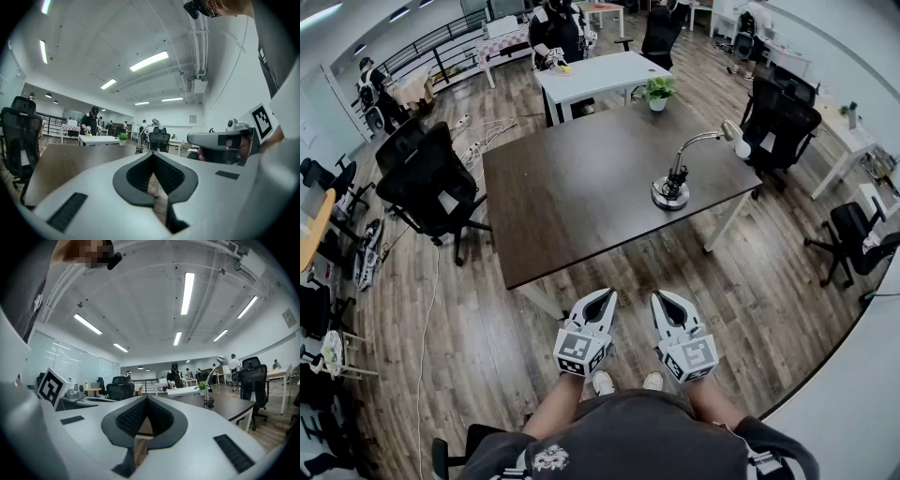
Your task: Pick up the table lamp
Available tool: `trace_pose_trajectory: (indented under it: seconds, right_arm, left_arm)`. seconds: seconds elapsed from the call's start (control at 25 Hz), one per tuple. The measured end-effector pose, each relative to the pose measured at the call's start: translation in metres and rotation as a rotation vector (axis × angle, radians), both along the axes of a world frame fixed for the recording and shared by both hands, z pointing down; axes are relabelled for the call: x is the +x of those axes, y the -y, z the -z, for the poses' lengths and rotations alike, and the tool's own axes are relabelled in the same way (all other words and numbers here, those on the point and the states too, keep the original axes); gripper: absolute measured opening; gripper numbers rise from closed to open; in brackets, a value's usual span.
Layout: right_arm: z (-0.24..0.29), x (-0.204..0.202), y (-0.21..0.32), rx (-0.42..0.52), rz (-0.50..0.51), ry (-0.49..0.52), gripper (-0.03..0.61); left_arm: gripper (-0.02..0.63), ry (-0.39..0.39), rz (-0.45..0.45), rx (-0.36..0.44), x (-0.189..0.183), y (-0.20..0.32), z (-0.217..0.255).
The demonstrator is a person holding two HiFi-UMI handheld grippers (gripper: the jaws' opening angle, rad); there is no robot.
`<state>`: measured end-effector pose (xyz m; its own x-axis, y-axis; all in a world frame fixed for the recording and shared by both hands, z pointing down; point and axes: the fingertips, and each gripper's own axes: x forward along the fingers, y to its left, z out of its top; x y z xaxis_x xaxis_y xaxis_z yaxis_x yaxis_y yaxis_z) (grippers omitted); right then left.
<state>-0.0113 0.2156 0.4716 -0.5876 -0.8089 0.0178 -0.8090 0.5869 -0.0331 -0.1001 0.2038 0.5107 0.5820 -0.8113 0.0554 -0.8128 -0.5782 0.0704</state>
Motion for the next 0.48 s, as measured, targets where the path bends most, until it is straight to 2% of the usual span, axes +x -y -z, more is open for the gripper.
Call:
trace_pose_trajectory:
  seconds: [0.48]
  right_arm:
    - [-0.0052, 0.0117, -0.0010, -0.004, -0.005, -0.027, 0.026]
  left_arm:
    - [0.008, 0.018, 0.012, 0.012, 0.0110, -0.0009, 0.0041]
